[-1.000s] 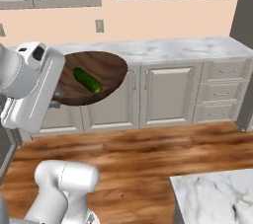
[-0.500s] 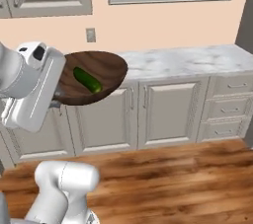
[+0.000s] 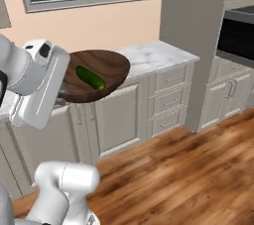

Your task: Pick the cucumber from the sink and place it in the bowl. Then pick the bowl and place it in the microwave. Then close the microwave door and press the start button.

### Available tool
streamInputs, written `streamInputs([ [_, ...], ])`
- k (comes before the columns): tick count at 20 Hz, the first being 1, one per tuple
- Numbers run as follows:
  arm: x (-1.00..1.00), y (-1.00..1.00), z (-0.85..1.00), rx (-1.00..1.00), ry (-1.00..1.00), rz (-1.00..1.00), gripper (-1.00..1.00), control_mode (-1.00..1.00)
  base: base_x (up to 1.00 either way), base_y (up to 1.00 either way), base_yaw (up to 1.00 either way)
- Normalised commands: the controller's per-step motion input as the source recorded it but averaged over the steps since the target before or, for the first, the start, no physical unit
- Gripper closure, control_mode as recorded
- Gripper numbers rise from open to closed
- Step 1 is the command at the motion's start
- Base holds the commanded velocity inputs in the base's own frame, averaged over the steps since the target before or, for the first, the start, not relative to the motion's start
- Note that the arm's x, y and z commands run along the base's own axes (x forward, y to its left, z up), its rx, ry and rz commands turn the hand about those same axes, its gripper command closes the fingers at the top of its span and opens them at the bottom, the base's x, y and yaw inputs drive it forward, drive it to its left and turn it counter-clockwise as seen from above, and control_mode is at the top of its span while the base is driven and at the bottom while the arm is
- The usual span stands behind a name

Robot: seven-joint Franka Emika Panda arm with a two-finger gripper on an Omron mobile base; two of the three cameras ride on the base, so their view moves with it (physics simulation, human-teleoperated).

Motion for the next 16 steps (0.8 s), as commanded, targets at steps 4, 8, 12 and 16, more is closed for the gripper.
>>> streamInputs([
  [4,0.00,0.00,0.00,0.00,0.00,0.00,1.00,1.00,0.54,-0.26,-0.68],
  [8,0.00,0.00,0.00,0.00,0.00,0.00,1.00,1.00,0.55,-0.68,-0.57],
  [12,0.00,0.00,0.00,0.00,0.00,0.00,1.00,1.00,0.63,-0.77,-0.52],
  [16,0.00,0.00,0.00,0.00,0.00,0.00,1.00,1.00,0.81,-0.69,-0.47],
])
